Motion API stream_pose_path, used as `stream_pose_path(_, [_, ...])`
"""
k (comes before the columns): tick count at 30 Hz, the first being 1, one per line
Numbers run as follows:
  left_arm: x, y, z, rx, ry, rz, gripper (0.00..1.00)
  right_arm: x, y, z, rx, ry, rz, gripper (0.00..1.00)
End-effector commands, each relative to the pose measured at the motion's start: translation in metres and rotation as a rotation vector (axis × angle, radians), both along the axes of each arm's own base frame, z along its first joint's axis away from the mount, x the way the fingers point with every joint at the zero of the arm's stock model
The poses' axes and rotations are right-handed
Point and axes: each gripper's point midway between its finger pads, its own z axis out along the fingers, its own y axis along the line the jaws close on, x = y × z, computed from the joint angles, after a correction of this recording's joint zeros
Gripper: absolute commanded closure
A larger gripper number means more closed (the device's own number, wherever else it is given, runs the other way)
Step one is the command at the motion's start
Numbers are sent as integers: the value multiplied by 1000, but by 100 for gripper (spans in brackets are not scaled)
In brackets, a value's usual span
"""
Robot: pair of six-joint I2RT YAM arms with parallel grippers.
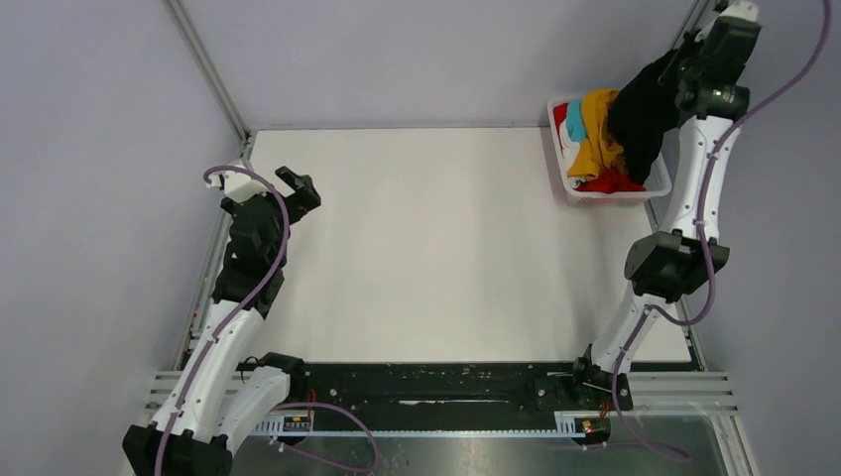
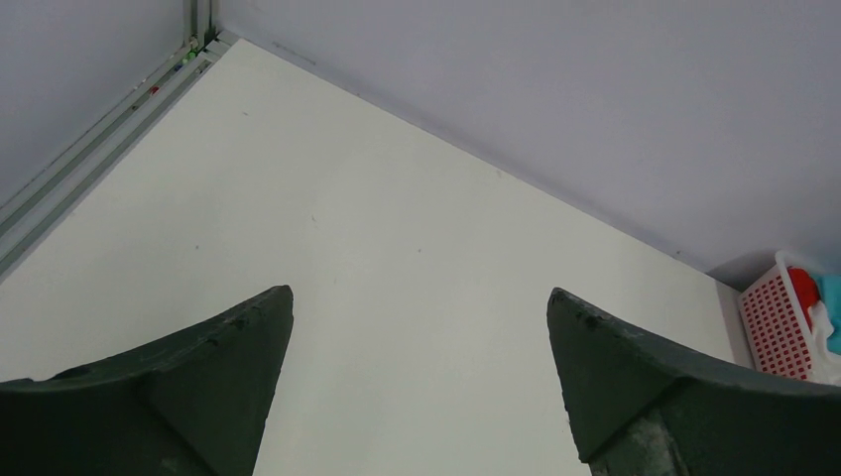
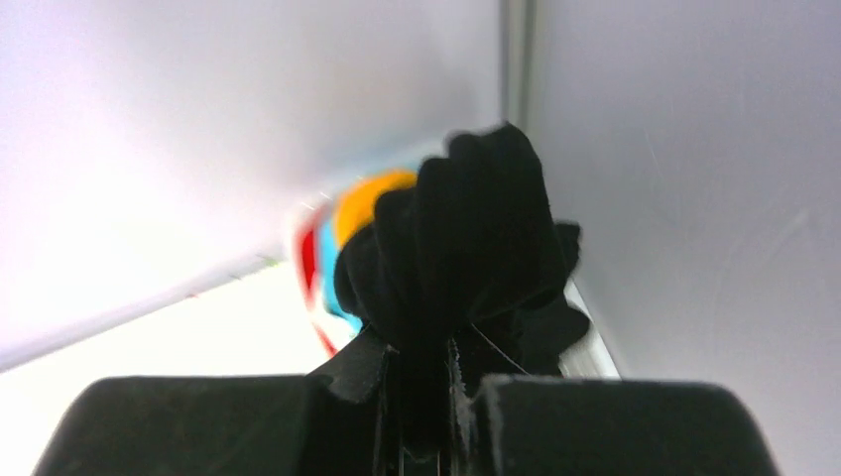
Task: Fold and stack the t-shirts
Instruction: Grab crumpled tshirt from bin with the right arm, then move the tshirt to the center of the board
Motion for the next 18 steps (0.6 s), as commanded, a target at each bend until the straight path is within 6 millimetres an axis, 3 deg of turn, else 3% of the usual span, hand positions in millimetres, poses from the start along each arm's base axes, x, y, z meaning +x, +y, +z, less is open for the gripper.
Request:
stream_pose_path(1, [-2,-1,39,-7,-126,-10,1,-53,83,180,-11,-427,321,100])
stream_pose_path(4, [-3,-1,41,-7,-134,-16,1,-85,158,207,34,-472,587,100])
stream_pose_path(7, [-3,-1,43,-6,-138,-16,1,-117,232,222,15,-509,824,100])
stream_pose_path(10, [-4,-1,45,-15,-145,-16,1,-149,295,243,60,-587,1014,100])
stream_pose_path(14, [-8,-1,42,-38,-134,-10,1,-188,362,264,161,-664,1264,100])
stream_pose_path(16, [-11,2,40,-55,-122,5,1,-200,392,264,202,-671,1368,100])
stream_pose_path(18, [-17,7,38,-68,-103,33,1,-197,409,250,227,-632,1428,100])
